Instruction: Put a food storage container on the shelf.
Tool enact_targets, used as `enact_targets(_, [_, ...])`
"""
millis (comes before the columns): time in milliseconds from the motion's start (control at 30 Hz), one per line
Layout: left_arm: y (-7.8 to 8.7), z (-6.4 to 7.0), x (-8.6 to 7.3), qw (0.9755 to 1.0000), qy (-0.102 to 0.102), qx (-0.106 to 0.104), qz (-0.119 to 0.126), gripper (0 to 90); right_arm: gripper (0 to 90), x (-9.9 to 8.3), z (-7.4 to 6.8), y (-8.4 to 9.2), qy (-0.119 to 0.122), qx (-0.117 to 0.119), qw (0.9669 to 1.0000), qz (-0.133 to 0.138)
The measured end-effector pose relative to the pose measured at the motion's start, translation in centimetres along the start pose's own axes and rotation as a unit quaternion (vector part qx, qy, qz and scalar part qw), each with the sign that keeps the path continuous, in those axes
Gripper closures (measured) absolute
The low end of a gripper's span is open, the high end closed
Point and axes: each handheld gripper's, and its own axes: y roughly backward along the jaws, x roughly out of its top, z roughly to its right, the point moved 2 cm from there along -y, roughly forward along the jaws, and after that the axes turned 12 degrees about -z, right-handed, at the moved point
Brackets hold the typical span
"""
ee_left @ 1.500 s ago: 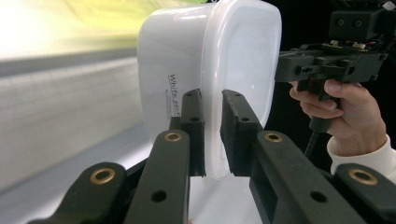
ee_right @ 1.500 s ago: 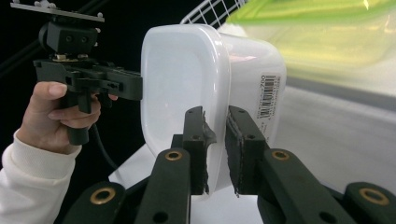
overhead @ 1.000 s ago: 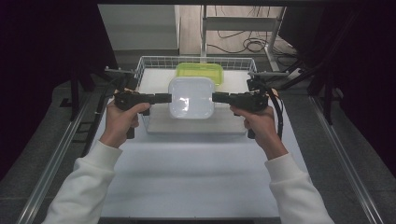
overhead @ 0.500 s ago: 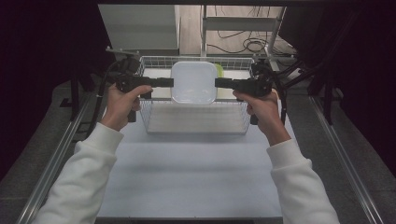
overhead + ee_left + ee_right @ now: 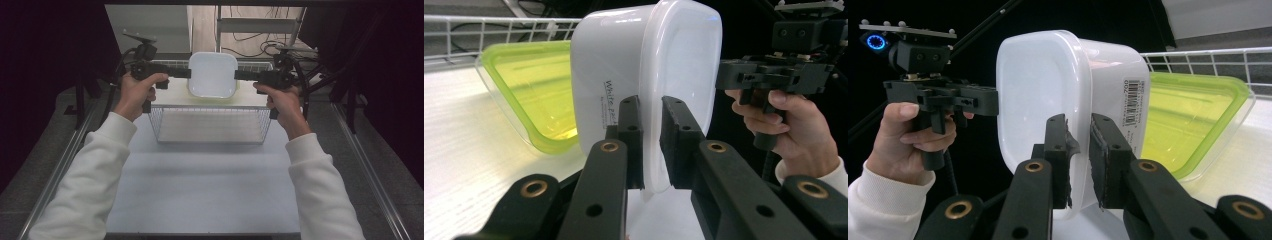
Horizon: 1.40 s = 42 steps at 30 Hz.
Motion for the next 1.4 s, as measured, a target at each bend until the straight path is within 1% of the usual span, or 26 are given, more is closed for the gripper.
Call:
enact_targets(100, [0.0,-0.3,0.5,1.0,0.005,0.001,0.0,80.2,78.4,0.5,0.2,-0.2,-0.003,-0.001,1.0,0.001])
enact_targets(267, [-0.1,-0.9,1.0,0.9999,0.015,-0.007,0.001,80.1,78.6,1.4,0.2,-0.3,-0.005,-0.003,1.0,0.002])
enact_targets(367, [-0.1,-1.2,1.3,0.9998,0.016,-0.009,0.004,79.9,78.9,1.9,0.2,-0.2,-0.002,-0.003,1.0,0.006])
enact_targets(433, [-0.2,-1.3,1.4,0.9998,0.016,-0.008,0.003,79.8,79.0,2.1,0.2,-0.2,-0.006,-0.004,1.0,0.004])
enact_targets(500, [-0.3,-1.4,1.6,0.9998,0.017,-0.008,0.001,79.8,79.0,2.2,0.3,-0.2,-0.007,-0.005,1.0,0.003])
enact_targets(633, [-0.7,-1.9,1.9,0.9996,0.027,-0.01,-0.002,79.8,79.0,2.5,0.8,-0.5,-0.014,-0.006,0.9999,0.001])
enact_targets(700, [-0.8,-2.2,2.1,0.9994,0.032,-0.011,-0.005,79.7,79.0,2.7,1.1,-0.6,-0.019,-0.005,0.9998,-0.001])
enact_targets(733, [-0.9,-2.4,2.2,0.9991,0.039,-0.013,-0.007,79.7,78.9,2.8,1.4,-0.7,-0.023,-0.004,0.9997,-0.002])
enact_targets(933, [-1.3,-3.4,2.8,0.9983,0.054,-0.017,-0.012,79.6,79.0,3.2,2.3,-1.3,-0.039,0.0,0.9992,-0.003])
enact_targets(1000, [-1.4,-3.6,3.0,0.9981,0.057,-0.02,-0.013,79.6,78.9,3.3,2.5,-1.4,-0.043,0.001,0.9991,-0.001])
enact_targets(1133, [-1.5,-3.8,3.3,0.9976,0.063,-0.026,-0.013,79.5,79.0,3.4,3.0,-1.4,-0.055,0.011,0.9984,0.002])
enact_targets(1200, [-1.6,-3.9,3.4,0.9973,0.065,-0.03,-0.012,79.4,78.9,3.4,3.2,-1.4,-0.066,0.015,0.9977,0.002])
enact_targets(1267, [-1.6,-4.1,3.5,0.9968,0.071,-0.033,-0.012,79.4,78.8,3.4,3.4,-1.4,-0.073,0.018,0.9972,0.003])
enact_targets(1367, [-1.7,-4.6,3.8,0.9952,0.086,-0.044,-0.01,79.2,78.3,3.5,3.5,-1.5,-0.084,0.02,0.9962,0.004])
enact_targets(1400, [-1.8,-4.8,3.9,0.9949,0.089,-0.048,-0.01,79.2,78.0,3.6,3.6,-1.6,-0.087,0.021,0.996,0.004])
